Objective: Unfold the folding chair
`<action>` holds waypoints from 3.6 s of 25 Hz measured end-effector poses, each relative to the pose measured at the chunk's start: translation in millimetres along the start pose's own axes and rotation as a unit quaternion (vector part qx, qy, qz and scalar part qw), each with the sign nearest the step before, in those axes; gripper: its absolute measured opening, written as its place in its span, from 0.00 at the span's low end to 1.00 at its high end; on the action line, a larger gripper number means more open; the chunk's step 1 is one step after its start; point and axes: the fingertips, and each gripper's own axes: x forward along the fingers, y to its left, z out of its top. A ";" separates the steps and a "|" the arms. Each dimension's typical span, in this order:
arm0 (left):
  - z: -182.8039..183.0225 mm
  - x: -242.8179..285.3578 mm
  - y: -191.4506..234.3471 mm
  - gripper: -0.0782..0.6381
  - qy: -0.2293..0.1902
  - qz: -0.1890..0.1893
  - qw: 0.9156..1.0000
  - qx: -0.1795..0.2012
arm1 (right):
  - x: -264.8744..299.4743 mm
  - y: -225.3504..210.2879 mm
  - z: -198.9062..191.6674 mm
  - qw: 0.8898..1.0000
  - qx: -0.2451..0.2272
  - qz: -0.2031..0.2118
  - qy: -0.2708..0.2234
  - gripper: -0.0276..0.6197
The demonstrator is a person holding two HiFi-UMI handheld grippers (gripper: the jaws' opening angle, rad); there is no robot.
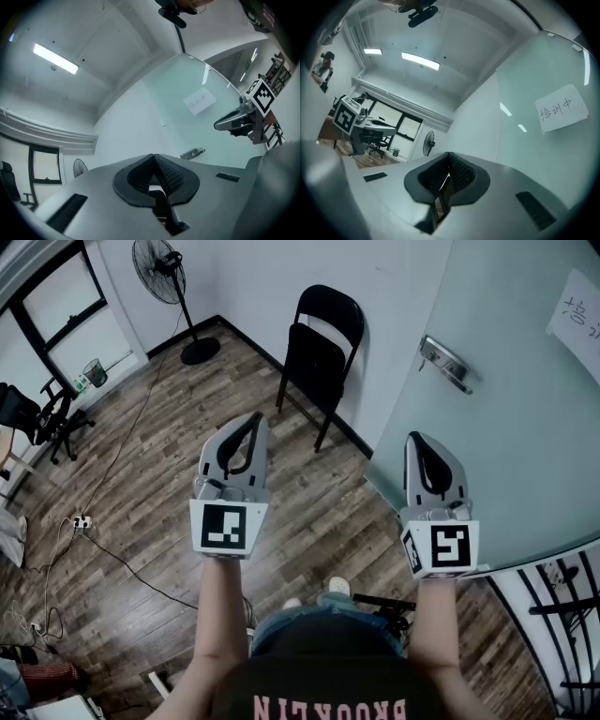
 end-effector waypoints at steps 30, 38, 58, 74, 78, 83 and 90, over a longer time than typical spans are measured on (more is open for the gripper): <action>-65.9 -26.0 53.9 0.91 0.063 0.026 0.991 -0.119 | 2.4 37.0 -44.0 0.990 0.087 -0.087 0.076 0.93; -102.0 8.1 69.3 0.91 0.089 0.031 0.988 -0.123 | 60.3 37.5 -68.4 0.992 0.085 -0.041 0.079 0.93; -174.9 256.3 86.9 0.91 0.131 0.046 0.987 -0.080 | 284.7 -87.3 -156.7 0.992 0.100 0.007 0.076 0.93; -205.4 343.5 89.3 0.91 0.126 0.054 0.976 -0.166 | 354.7 -133.5 -200.1 0.991 0.085 0.041 0.097 0.93; -220.3 360.8 85.7 0.91 0.141 0.044 0.975 -0.164 | 369.1 -141.7 -214.3 0.989 0.096 0.036 0.106 0.93; -227.1 380.0 89.7 0.91 0.141 0.039 0.975 -0.167 | 378.9 -145.3 -226.8 0.985 0.124 0.033 0.112 0.93; -252.9 418.7 97.4 0.91 0.147 0.024 0.974 -0.172 | 412.7 -149.2 -251.2 0.982 0.139 0.036 0.122 0.93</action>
